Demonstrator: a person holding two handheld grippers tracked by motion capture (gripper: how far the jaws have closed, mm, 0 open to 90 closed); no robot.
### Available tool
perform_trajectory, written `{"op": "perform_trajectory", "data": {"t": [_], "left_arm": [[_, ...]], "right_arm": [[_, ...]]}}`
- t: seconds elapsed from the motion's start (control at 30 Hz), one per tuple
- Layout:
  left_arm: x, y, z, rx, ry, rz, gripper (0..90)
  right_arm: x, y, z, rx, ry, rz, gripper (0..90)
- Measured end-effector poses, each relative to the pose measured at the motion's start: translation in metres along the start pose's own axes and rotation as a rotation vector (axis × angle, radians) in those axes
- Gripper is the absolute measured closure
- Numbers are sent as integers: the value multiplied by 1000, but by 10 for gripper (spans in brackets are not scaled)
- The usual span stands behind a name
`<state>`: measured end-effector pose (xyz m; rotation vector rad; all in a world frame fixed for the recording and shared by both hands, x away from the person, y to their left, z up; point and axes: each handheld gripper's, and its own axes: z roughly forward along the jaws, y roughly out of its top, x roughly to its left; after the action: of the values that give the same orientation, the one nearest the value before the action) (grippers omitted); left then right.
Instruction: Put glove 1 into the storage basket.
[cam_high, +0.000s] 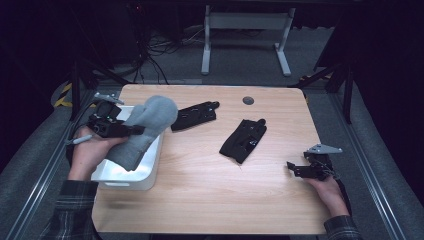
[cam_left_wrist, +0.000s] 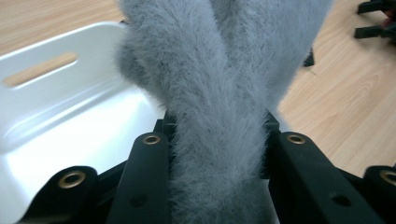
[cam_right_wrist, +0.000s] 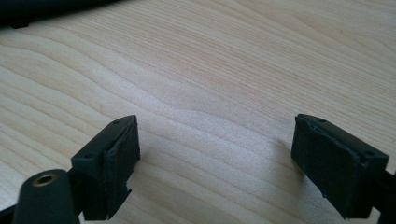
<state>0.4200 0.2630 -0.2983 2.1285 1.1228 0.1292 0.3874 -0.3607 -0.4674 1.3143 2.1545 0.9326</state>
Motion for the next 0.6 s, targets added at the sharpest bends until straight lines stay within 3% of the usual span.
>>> {"op": "perform_trajectory", "data": {"t": [0.17,0.23,0.6], "left_arm": [[23,-19,2,10,16,-68,686],[26,-21,3,13,14,-74,685],[58,-41,44,89,47,-189,681]], "right_arm": [[0,0,0,0,-2,2,160],[0,0,0,0,-2,1,160],[0,0,0,0,-2,2,160]]}}
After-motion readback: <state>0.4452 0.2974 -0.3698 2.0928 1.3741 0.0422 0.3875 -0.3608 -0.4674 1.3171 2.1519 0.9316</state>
